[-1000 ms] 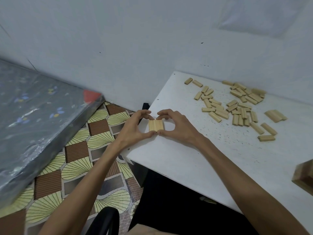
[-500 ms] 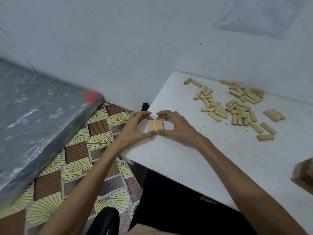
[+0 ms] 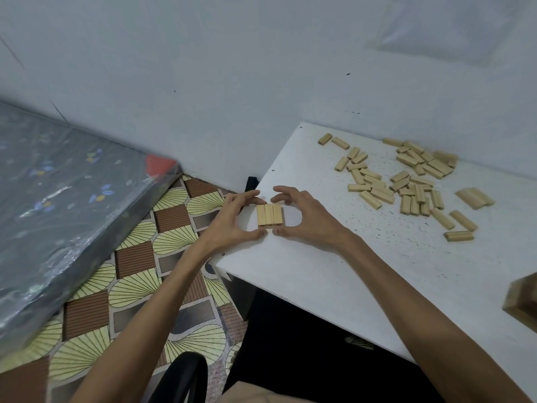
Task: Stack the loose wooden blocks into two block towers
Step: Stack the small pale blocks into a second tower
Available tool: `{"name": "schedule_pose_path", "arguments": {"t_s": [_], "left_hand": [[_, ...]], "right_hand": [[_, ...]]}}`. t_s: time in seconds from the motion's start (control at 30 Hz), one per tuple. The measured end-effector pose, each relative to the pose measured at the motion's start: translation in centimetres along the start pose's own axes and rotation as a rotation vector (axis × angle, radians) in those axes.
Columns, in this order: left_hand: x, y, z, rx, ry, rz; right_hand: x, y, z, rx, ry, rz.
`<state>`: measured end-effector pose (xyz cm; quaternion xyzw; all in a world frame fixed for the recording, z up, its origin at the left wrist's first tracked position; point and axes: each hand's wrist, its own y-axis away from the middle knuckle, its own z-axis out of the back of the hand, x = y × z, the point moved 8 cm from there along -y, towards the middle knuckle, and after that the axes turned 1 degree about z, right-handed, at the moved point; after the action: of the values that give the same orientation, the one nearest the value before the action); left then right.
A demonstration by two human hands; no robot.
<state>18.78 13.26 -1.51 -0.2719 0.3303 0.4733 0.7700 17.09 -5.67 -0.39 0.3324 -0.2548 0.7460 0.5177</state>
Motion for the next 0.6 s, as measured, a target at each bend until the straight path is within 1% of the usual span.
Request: {"name": "schedule_pose_path", "arguments": {"t_s": [0.33, 0.6], "left_hand": [[-0.11, 0.19, 0.19, -0.067, 0.02, 0.013], [-0.39, 0.16, 0.68, -0.114, 0.008, 0.006]], "right_hand": [[-0.3, 0.48, -0.07, -0.073, -0.051, -0.01], [-0.3, 0.41, -0.15, -0.085, -0.045, -0.003]]}}
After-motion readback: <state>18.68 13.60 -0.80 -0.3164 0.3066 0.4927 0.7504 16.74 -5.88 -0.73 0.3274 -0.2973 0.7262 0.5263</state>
